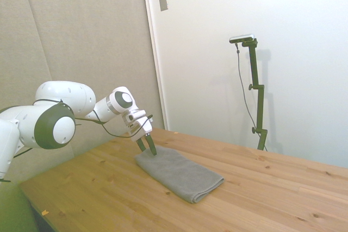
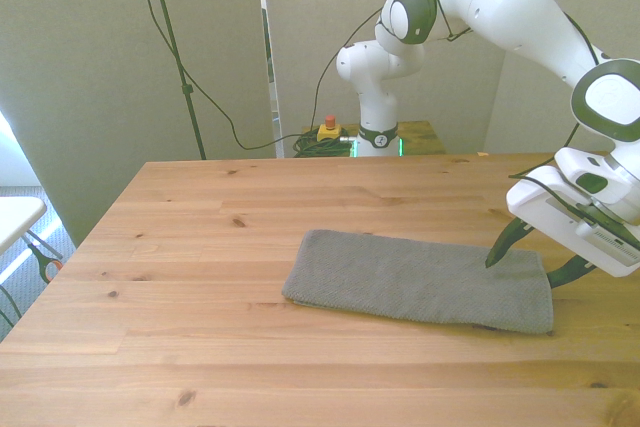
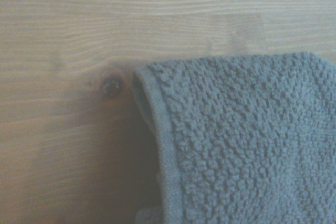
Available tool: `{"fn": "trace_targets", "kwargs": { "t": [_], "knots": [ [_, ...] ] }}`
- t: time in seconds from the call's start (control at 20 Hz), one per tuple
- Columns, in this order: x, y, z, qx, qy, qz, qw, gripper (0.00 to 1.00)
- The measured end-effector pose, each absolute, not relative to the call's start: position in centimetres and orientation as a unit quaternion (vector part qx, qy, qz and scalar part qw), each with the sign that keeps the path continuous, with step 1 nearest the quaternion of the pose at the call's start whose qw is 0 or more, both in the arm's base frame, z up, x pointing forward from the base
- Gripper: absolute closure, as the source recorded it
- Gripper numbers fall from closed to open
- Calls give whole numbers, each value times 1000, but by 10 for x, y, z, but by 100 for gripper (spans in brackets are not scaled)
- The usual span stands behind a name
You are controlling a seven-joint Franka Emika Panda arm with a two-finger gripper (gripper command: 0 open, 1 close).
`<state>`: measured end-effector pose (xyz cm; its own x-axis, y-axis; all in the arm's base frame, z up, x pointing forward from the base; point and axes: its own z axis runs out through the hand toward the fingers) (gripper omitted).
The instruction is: Fold the towel
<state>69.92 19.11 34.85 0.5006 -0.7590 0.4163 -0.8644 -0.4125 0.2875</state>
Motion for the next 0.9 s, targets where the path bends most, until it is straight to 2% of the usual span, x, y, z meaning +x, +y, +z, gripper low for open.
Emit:
{"fn": "trace_targets", "kwargs": {
  "t": [0.9],
  "knots": [
    [673,195,343,846,-483,88,205,100]
  ]
}}
